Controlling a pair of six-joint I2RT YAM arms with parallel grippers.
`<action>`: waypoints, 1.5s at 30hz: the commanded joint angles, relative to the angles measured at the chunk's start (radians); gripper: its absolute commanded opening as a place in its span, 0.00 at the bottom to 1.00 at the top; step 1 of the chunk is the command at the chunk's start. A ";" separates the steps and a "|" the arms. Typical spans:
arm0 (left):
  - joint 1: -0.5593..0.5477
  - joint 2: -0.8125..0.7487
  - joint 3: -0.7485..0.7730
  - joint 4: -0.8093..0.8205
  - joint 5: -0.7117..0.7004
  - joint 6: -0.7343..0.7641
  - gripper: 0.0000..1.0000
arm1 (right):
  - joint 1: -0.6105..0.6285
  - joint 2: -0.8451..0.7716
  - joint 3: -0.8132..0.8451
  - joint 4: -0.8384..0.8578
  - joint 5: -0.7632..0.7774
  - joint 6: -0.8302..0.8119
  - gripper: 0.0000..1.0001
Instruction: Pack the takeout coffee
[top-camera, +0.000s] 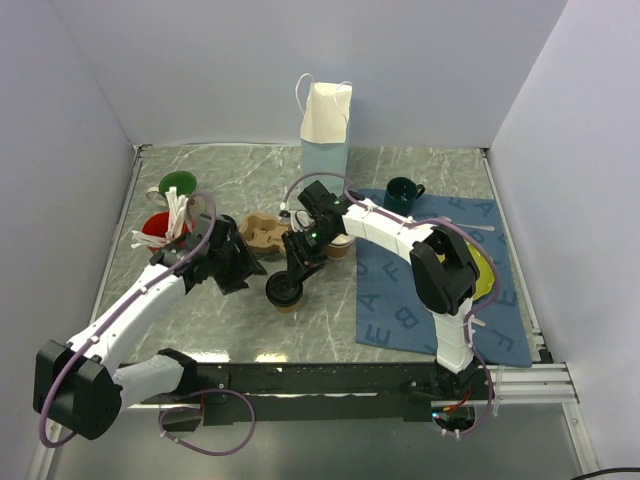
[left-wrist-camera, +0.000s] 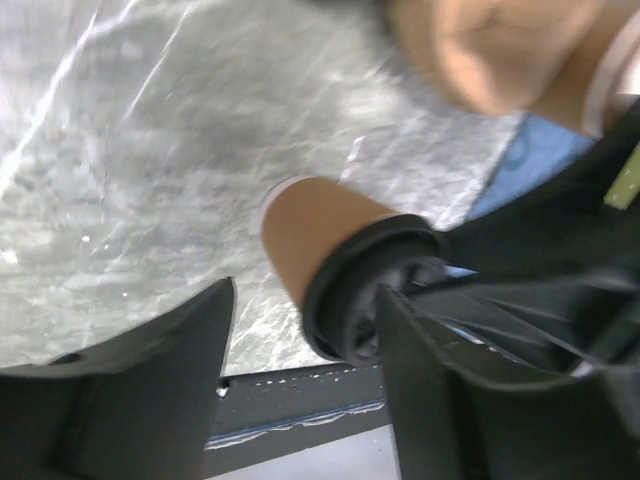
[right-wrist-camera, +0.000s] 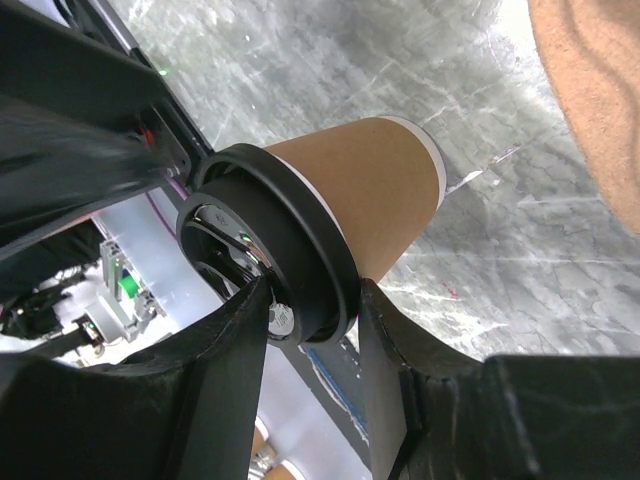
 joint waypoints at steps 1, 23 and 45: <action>0.003 -0.007 0.126 -0.048 -0.038 0.131 0.67 | 0.009 0.027 0.056 -0.055 0.071 -0.066 0.29; 0.006 0.100 -0.049 0.274 0.215 0.309 0.66 | 0.008 0.078 0.160 -0.136 -0.015 -0.173 0.32; -0.011 0.063 -0.136 0.210 0.128 0.252 0.53 | -0.075 -0.063 0.136 -0.105 0.006 -0.005 0.57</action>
